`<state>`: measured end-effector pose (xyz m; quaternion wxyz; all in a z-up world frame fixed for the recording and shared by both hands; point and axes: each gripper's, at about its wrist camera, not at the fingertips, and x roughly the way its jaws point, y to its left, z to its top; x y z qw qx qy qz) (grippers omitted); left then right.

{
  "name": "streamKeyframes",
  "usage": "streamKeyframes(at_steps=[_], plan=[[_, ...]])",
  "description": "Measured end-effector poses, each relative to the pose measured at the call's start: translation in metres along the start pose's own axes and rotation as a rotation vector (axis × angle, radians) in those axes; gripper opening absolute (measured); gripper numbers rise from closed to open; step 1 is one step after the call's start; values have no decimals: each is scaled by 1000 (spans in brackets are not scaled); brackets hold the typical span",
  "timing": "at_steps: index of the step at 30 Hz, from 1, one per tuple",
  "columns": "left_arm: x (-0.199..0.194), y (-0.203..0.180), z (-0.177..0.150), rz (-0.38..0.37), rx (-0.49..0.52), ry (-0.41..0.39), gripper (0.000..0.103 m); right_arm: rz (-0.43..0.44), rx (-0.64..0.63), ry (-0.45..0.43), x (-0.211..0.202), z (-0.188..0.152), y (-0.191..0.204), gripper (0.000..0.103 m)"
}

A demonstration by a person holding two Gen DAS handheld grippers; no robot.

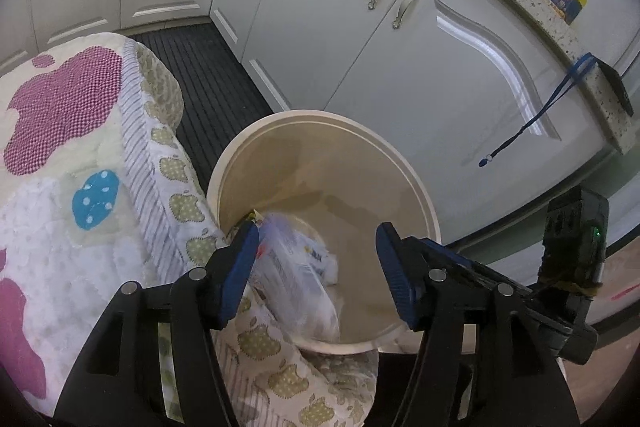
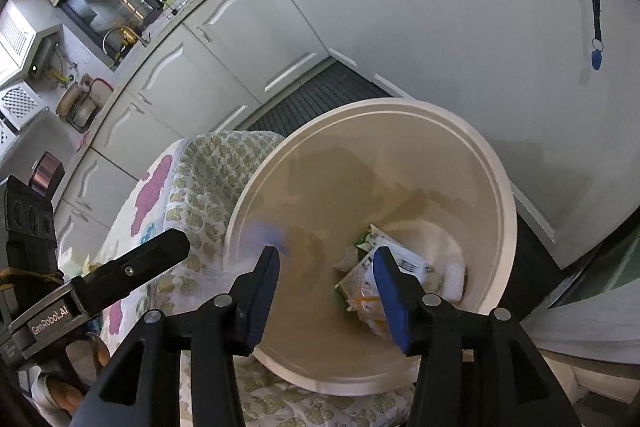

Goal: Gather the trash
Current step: 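Open both grippers to drop the box and snack bag into the bucket, then move both open grippers back over the quilt toward the remaining items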

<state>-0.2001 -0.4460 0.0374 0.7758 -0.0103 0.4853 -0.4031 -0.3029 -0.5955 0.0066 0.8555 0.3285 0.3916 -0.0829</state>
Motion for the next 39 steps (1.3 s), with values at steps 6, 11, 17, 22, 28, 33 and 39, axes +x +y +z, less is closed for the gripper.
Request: streamKeyframes(at_steps=[6,11,17,22,28,33,39], plan=[[-12,-3,-6,22,25,-16,60,-4,-27,-1,-2,-5,9,48],[-24,-3,-11,45,31,-37,60,-6,-43,-2,-3,-5,19,48],[-40,0,-18,74,44,-62,60,4,-74,-8,-7,-7,33,49],[-58,10,-26,91,34,-82,60,28,-113,-12,-10,-12,56,52],[-91,36,-41,117,-7,-102,60,67,-179,-9,-12,-17,92,60],[-122,68,-59,158,-63,-109,60,115,-240,17,-5,-29,125,60],[-164,104,-81,223,-122,-149,61,168,-299,58,8,-42,165,61]])
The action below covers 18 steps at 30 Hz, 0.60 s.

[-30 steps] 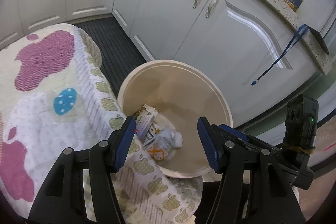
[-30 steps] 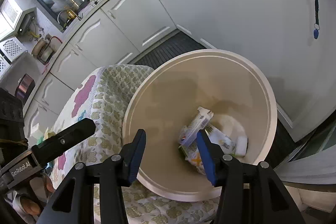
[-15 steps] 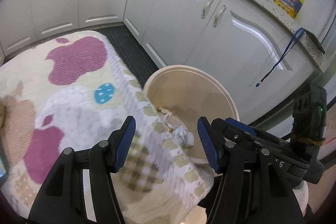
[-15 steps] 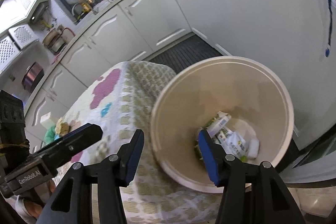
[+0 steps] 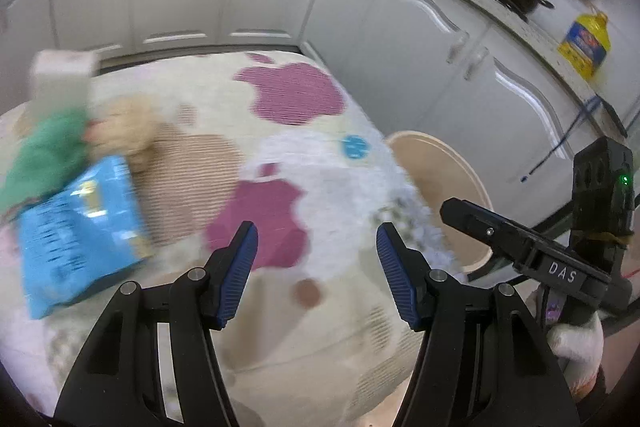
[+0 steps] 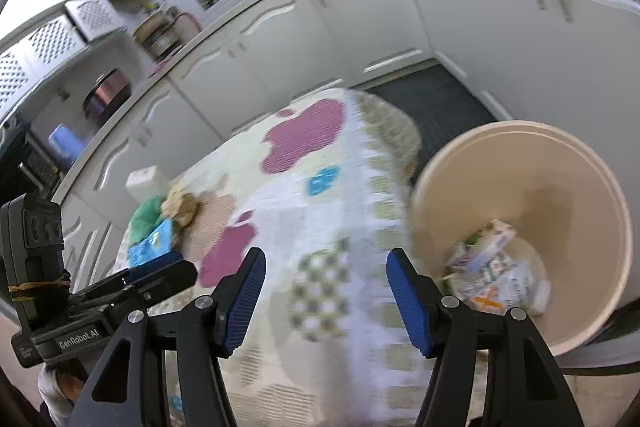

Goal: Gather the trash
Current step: 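Move both open grippers back over the quilt toward the remaining items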

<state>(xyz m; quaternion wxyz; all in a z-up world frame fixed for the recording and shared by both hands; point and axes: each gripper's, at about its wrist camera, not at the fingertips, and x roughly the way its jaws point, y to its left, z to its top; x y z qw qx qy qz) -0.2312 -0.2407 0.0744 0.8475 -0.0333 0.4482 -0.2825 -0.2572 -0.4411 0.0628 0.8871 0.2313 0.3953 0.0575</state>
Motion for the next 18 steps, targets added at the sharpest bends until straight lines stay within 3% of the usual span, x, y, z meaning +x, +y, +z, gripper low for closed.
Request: streamKeyframes(at_steps=[11,18], plan=[[-57,98,-26,109,-119,-40,61,78,-99,86,42,-4,61,63],[-81,145,-20,109,-179,-85,62,175,-93,130,82,10,94,64]])
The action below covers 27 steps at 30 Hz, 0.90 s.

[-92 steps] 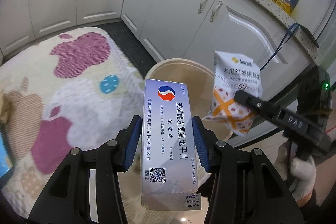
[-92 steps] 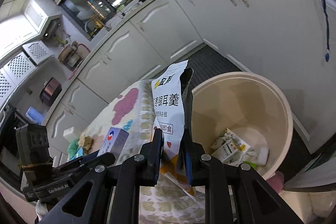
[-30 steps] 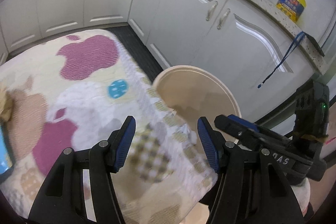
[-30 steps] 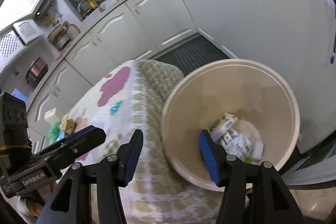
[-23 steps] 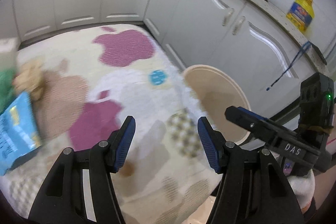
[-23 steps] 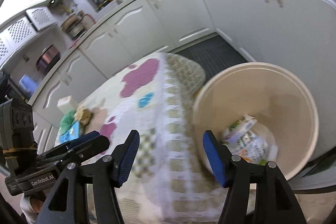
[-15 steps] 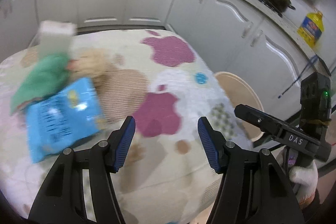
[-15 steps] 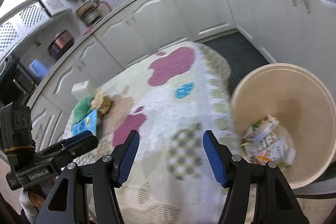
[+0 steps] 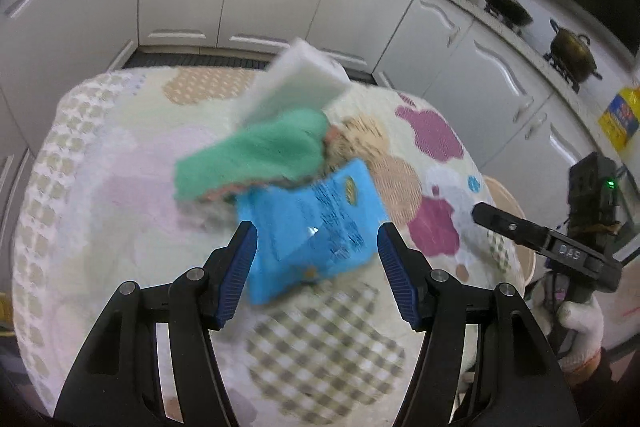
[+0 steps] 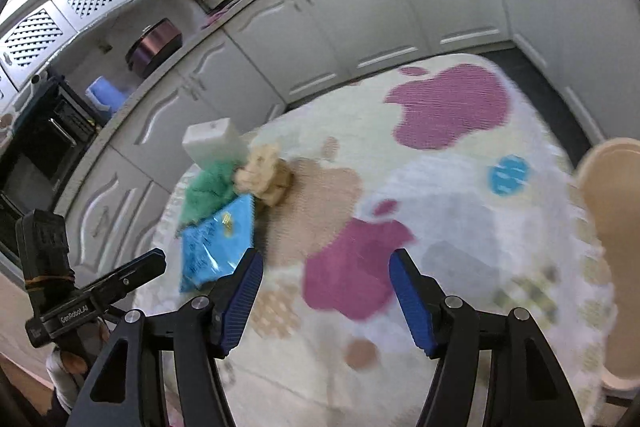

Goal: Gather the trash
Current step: 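Move both open grippers back over the quilt toward the remaining items, then grasp the white sponge block with the left gripper while the right grasps the crumpled paper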

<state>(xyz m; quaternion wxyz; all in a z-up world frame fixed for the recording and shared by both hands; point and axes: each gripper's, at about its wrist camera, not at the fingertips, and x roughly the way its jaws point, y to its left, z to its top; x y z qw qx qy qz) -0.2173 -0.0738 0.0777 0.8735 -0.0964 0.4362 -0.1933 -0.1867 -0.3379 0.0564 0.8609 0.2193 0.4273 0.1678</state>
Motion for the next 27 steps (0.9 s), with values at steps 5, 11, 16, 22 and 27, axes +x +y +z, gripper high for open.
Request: streamKeyframes(at_steps=[5,11,16,22,27], plan=[[-3,22,27,-33,9,-43,69,69,13,18,35,25,18,68],[16,42,66,-73,62,-45,74,99,4,41,73,47,35,68],[39,40,89,-98,204,-29,75,110,22,59,95,58,33,68],[74,33,105,-136,270,25,74,127,-11,59,106,63,35,47],[92,26,113,-183,260,46,70,139,-29,64,106,58,35,25]])
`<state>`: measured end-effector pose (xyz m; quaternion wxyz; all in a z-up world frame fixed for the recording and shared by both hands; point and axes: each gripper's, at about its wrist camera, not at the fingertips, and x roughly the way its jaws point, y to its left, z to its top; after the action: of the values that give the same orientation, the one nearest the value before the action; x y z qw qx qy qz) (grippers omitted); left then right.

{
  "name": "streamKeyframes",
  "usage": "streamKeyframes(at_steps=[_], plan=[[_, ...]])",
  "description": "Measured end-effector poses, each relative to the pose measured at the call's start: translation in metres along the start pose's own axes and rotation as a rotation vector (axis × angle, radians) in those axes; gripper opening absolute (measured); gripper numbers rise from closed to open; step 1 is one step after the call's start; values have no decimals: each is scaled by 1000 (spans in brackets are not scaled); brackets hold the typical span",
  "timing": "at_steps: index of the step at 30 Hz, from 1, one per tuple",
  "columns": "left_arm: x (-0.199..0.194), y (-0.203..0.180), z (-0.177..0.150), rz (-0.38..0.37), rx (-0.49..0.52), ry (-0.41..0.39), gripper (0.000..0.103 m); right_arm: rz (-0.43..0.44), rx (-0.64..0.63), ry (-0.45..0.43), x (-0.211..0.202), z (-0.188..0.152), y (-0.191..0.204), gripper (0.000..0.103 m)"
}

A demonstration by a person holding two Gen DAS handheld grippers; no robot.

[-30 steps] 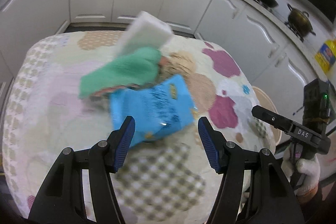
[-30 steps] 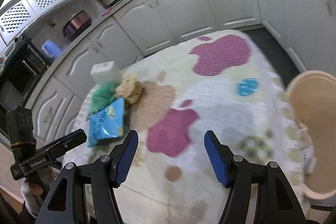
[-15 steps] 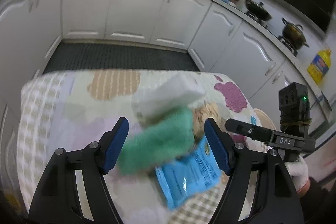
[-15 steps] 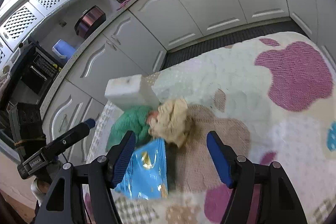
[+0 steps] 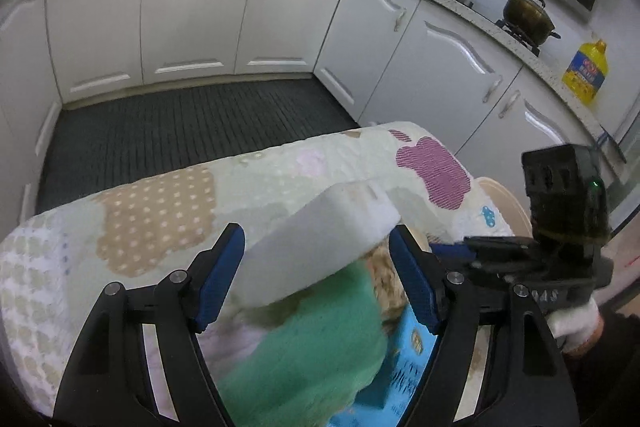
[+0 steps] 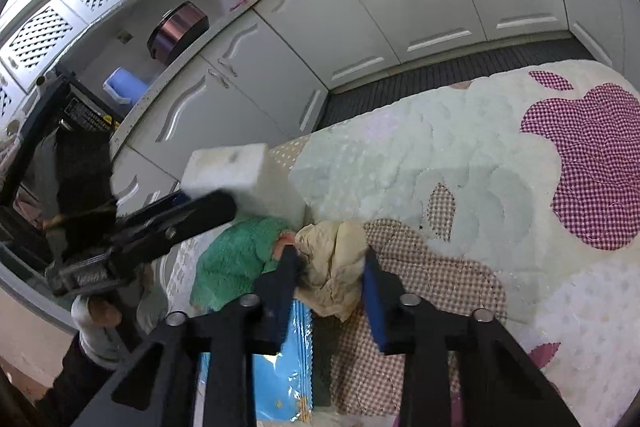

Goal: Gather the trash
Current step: 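Grasp the white sponge block with the left gripper while the right grasps the crumpled paper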

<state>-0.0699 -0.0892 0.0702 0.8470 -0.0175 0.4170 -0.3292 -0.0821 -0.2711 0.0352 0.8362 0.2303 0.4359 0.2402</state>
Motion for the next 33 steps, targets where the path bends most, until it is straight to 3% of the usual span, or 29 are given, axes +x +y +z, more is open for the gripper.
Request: streamKeyframes(at_steps=[2,4,8,14,15,16,17,19,20,23,25,28,33], plan=[[2,-7,1,36,30,8,46,5,-11,-12,-8,-3,1,18],[0,-11,1,58,46,10,41,6,-13,-38,-20,-4,1,15],[-7,-14,3,45,36,-3,38,8,-10,-77,-39,-4,0,13],[-1,-24,3,89,16,16,36,-19,-18,-84,-52,-9,0,13],[-1,-25,5,92,7,11,36,-31,-18,-67,-49,-8,0,26],[-2,-25,6,92,3,7,36,-47,-12,-53,-45,-8,0,54],[-4,-26,8,94,-1,2,36,-52,-8,-52,-43,-8,0,63],[-8,-26,10,102,-4,-14,36,-35,-19,-47,-34,-7,4,65],[-10,-26,11,106,-5,-17,36,-38,-23,-40,-30,-7,3,65],[-16,-26,12,127,-9,-24,36,-32,0,-5,-6,-5,-1,48],[-19,-28,12,139,-8,-27,36,-13,16,15,6,-7,-6,29],[-28,-30,10,147,-19,-41,36,-8,16,-34,-9,-12,-10,23],[-40,-42,8,116,-53,-67,36,-4,16,-133,-63,-13,-15,23]])
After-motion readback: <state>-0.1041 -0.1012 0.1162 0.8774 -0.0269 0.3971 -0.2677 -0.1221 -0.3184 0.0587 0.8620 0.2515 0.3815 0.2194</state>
